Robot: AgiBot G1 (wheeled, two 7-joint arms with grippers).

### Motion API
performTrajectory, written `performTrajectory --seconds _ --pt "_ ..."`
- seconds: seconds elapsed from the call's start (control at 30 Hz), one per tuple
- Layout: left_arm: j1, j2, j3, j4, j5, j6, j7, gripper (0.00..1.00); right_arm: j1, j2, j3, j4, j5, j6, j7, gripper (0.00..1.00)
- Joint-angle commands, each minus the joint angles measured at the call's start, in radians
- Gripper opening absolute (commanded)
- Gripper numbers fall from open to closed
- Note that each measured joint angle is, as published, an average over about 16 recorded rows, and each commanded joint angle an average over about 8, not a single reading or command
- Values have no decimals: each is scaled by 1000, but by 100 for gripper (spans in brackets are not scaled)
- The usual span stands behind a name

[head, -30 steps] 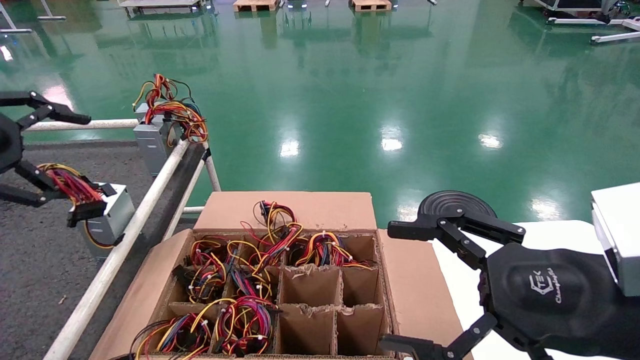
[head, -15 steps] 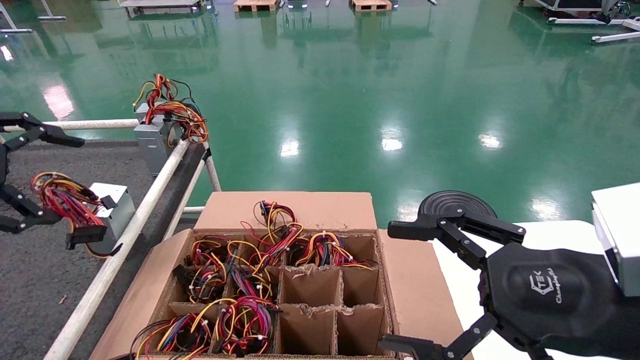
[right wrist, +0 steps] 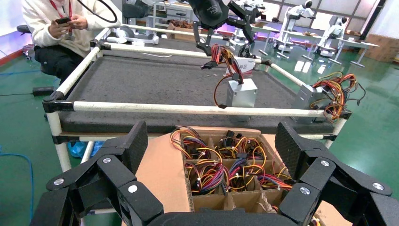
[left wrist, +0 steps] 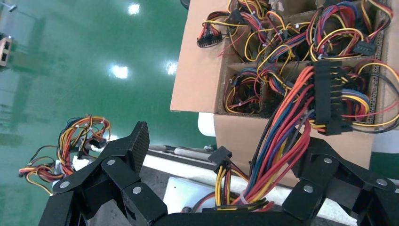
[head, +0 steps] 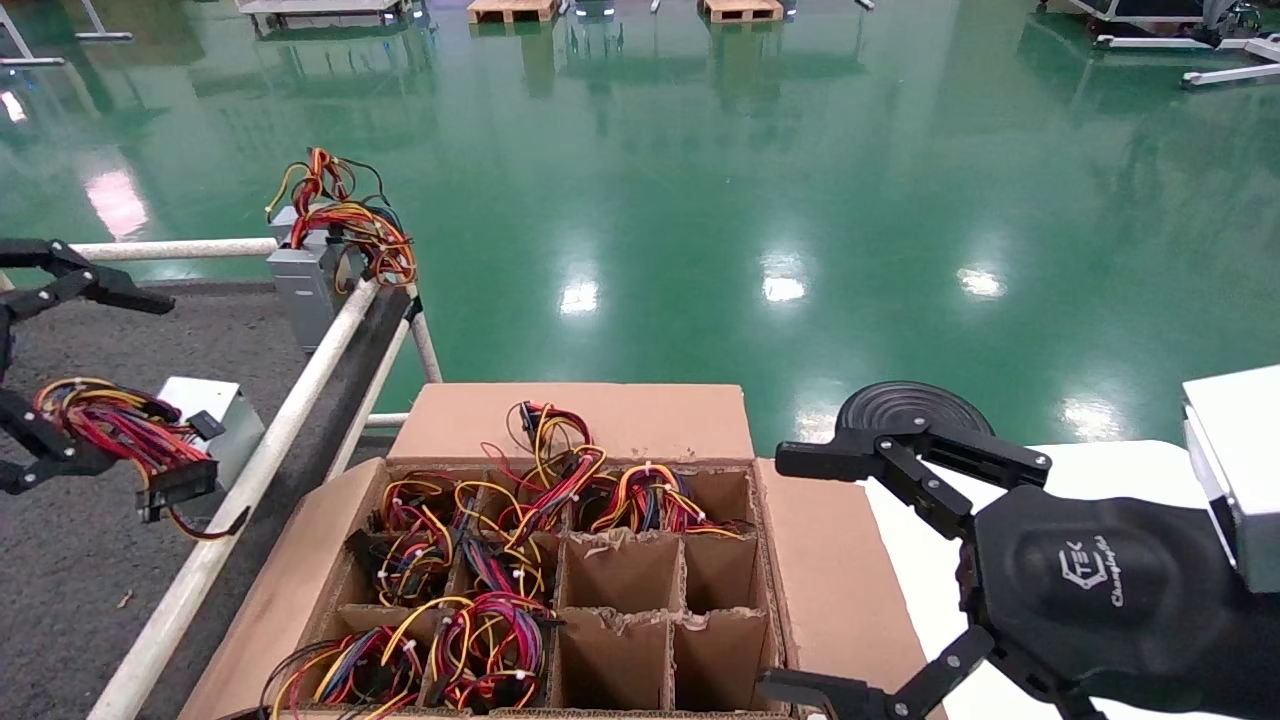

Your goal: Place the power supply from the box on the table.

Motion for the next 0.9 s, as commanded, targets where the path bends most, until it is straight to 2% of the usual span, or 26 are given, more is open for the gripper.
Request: performTrajectory --seconds 0.03,0.53,0.9 --pt "-6 -2 10 -7 -6 1 -4 100 0 0 0 0 0 0 0 100" --pt "-40 -10 83 -24 -68 11 -14 100 0 0 0 0 0 0 0 100" --pt "-23 -10 112 8 -212 21 -32 100 0 0 0 0 0 0 0 100"
